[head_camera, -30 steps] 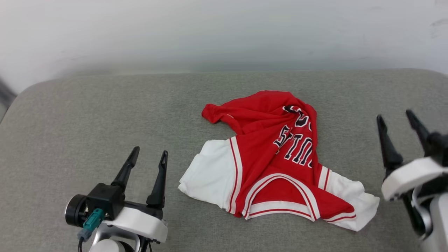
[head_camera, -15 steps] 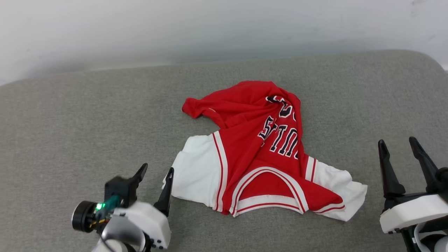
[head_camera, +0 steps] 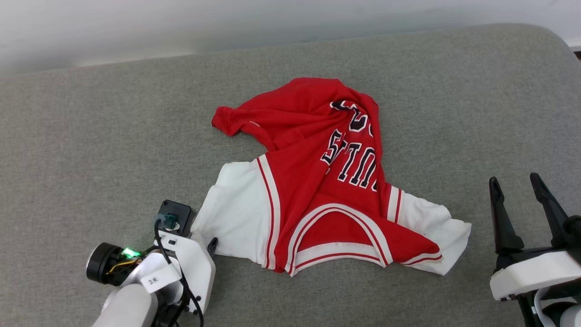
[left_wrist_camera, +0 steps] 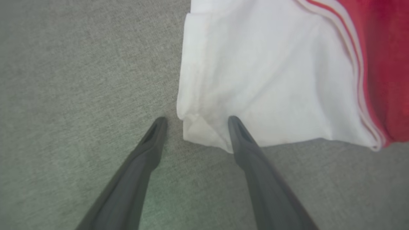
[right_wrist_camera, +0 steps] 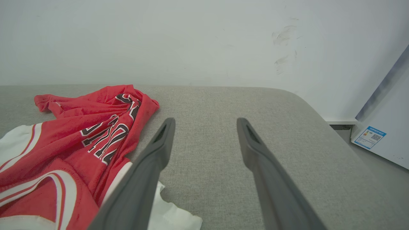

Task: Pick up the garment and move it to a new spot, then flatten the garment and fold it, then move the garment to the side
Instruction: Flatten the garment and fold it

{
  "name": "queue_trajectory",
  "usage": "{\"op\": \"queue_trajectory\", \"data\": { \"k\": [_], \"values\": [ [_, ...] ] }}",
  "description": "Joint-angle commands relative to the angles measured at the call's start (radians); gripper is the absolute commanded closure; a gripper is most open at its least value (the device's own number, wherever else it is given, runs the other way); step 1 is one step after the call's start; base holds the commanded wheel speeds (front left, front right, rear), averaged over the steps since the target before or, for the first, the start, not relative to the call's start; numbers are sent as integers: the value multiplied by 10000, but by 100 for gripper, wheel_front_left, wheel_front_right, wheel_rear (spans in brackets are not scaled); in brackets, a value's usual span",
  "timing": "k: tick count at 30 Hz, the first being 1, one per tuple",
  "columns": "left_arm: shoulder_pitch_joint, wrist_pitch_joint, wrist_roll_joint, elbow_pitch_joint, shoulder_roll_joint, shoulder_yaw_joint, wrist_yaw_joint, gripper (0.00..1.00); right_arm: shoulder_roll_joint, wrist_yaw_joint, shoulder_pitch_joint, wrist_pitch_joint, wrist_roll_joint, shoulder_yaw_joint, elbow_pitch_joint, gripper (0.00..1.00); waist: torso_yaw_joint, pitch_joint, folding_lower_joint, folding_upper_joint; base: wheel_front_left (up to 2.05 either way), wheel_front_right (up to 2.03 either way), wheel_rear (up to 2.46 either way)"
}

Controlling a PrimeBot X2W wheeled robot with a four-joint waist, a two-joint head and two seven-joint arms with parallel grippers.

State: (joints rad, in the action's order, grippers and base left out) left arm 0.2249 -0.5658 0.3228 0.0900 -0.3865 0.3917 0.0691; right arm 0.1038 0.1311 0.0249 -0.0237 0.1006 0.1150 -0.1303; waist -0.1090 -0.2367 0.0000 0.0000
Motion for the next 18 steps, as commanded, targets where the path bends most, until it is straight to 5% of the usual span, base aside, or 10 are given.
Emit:
{"op": "queue_trajectory", "data": {
  "k": [1, 2, 18],
  "values": [
    [-35, -104, 122, 184, 35, 44, -30, 59, -49, -7, 165, -44, -24, 10, 31, 0, 0, -56, 0, 0, 0, 0, 0],
    [-71, -128, 157, 314, 35, 34, -37, 100, -52, -7, 184, -45, -33, 17, 53, 0, 9, -94, 0, 0, 0, 0, 0],
    [-1194, 1992, 808, 683, -20, -1542, 1093, 100, 384, -7, -214, 485, -132, -62, 342, 0, 977, 456, 0, 0, 0, 0, 0]
  ]
}}
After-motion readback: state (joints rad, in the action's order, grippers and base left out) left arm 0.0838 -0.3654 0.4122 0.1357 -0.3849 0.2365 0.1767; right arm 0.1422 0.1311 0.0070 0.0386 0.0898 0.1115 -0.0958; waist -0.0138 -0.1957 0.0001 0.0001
